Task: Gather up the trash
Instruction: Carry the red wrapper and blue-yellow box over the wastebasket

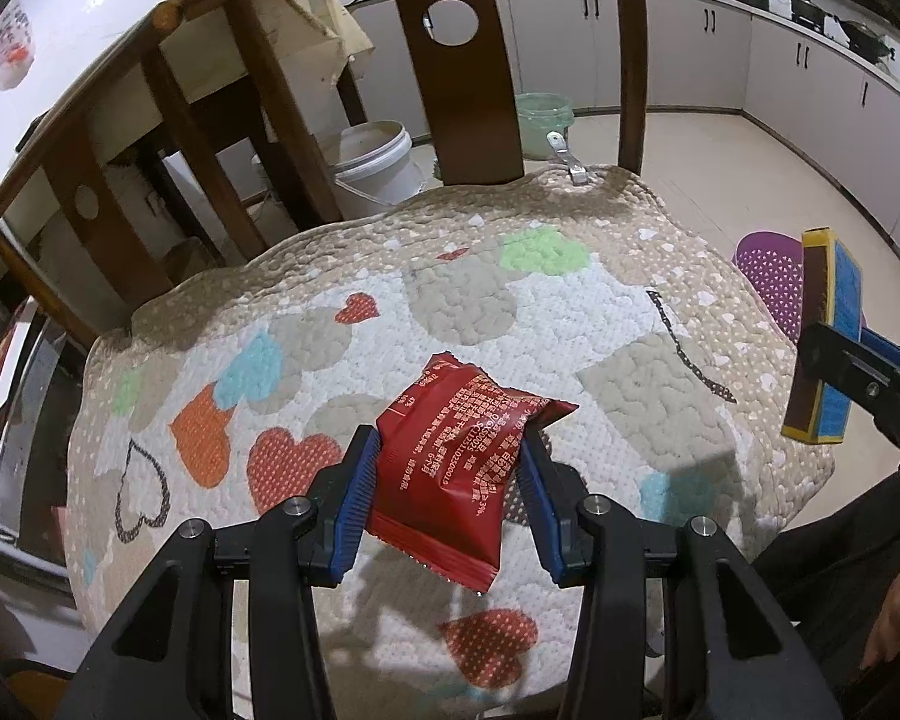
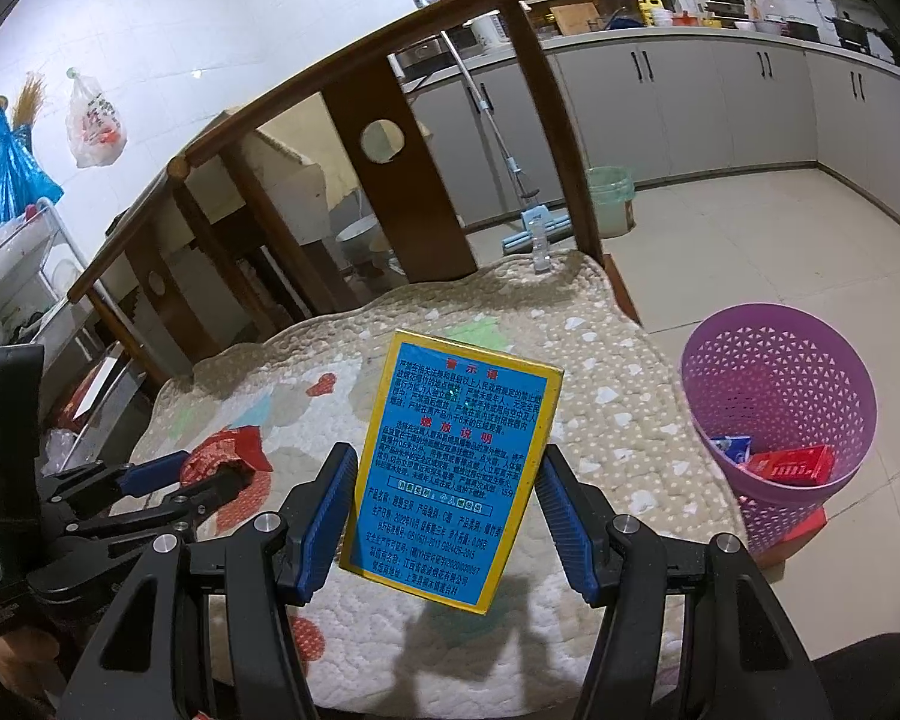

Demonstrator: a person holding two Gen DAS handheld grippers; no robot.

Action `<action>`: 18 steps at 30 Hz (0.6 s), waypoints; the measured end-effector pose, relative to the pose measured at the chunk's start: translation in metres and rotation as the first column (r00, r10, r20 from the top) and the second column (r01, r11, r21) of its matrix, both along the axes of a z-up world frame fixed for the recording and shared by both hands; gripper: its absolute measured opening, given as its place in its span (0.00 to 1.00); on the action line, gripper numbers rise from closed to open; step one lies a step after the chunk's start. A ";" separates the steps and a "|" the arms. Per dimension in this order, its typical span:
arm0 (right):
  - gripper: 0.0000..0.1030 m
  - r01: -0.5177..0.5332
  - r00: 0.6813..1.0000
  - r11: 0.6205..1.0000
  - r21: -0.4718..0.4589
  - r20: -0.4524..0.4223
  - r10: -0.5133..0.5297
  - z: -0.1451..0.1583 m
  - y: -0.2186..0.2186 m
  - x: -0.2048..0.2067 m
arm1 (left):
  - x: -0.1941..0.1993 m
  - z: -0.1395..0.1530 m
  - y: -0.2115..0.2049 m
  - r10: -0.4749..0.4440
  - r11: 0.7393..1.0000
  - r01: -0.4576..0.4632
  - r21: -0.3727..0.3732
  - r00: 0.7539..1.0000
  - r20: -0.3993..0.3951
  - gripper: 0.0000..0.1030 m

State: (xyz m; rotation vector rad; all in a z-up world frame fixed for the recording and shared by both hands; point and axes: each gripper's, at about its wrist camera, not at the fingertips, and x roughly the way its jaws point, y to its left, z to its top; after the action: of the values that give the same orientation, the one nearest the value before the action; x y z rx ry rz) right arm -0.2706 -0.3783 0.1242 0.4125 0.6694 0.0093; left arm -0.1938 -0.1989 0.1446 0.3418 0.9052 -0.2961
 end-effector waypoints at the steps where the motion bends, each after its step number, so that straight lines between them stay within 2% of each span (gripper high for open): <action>1: 0.63 0.008 1.000 1.000 0.003 -0.002 -0.008 -0.002 -0.005 0.001 | 0.002 -0.001 -0.004 -0.010 1.000 0.010 0.001 1.000 -0.007 0.43; 6: 0.63 0.040 0.999 0.999 0.016 -0.013 -0.040 -0.010 -0.032 0.005 | 0.011 0.000 -0.028 -0.055 0.998 0.055 0.007 0.998 -0.028 0.43; 18: 0.63 0.170 0.985 0.985 0.005 -0.004 -0.170 -0.018 -0.127 0.021 | 0.030 0.008 -0.109 -0.154 0.988 0.154 0.001 0.988 0.011 0.44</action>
State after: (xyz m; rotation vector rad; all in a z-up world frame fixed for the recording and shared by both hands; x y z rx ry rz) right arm -0.2494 -0.5052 0.1058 0.4739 0.6357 -0.1519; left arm -0.1639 -0.3078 0.1528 0.4144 0.8701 -0.4356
